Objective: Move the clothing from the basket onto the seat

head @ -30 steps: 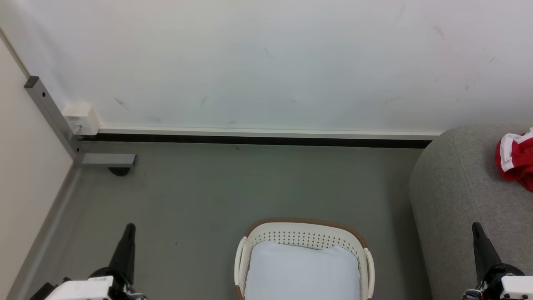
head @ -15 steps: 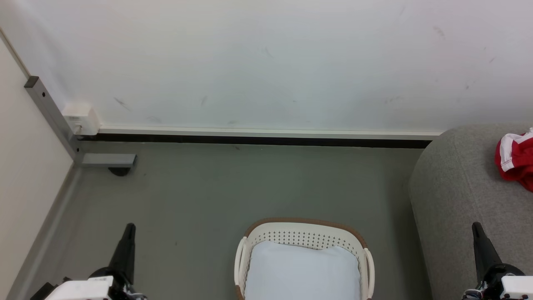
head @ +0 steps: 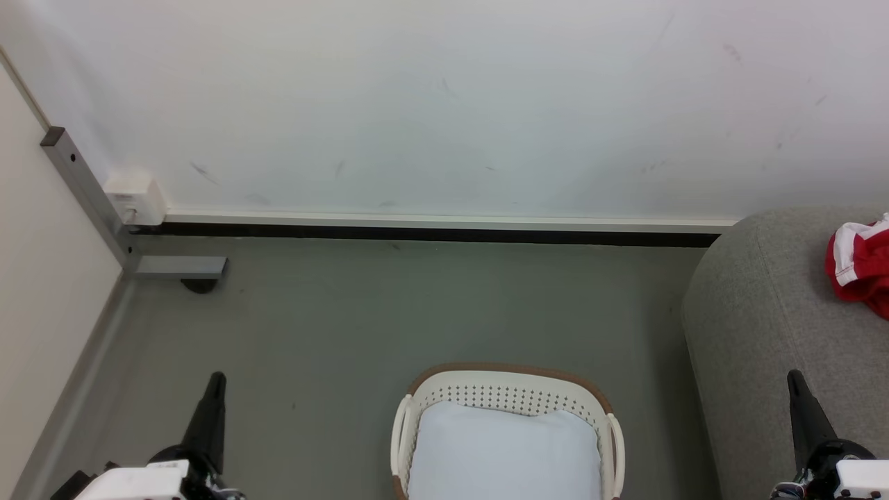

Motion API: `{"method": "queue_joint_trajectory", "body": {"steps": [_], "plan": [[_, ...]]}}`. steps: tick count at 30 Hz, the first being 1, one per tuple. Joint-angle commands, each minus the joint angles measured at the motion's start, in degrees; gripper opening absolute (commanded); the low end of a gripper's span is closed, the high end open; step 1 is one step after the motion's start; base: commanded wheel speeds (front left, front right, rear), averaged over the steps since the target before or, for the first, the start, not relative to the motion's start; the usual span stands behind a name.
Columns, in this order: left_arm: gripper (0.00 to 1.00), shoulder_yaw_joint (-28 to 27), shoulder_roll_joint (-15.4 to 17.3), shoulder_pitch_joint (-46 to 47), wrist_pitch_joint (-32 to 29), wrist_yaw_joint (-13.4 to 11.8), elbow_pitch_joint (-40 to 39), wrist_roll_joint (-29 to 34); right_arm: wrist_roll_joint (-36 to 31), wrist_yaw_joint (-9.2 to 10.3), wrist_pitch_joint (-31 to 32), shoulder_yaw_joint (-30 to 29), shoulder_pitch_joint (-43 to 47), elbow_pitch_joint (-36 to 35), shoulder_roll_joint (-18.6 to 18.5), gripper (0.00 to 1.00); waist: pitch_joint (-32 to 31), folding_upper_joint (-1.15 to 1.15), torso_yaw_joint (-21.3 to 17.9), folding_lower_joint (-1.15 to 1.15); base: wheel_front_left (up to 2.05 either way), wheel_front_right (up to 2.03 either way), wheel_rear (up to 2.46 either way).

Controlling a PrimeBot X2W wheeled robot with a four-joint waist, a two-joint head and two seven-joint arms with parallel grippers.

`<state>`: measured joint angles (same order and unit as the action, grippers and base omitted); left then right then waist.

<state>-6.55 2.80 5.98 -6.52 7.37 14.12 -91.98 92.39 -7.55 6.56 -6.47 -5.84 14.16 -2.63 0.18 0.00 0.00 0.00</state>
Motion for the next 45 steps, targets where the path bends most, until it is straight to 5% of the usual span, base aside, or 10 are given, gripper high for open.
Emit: {"method": "queue_joint_trajectory", "body": {"steps": [1, 45], "plan": [[0.0, -0.12, 0.12, 0.49, -0.25, 0.26, -0.21, -0.77, 0.05, 0.12, 0.16, -0.23, -0.72, -0.31, -0.46, 0.0, 0.0, 0.0, 0.0, 0.0, 0.0, 0.0, 0.0], [0.0, -0.11, 0.12, 0.48, -0.24, 0.26, -0.22, -0.79, 0.04, 0.12, 0.15, -0.22, -0.72, -0.31, -0.46, 0.0, 0.0, 0.0, 0.0, 0.0, 0.0, 0.0, 0.0]]}}
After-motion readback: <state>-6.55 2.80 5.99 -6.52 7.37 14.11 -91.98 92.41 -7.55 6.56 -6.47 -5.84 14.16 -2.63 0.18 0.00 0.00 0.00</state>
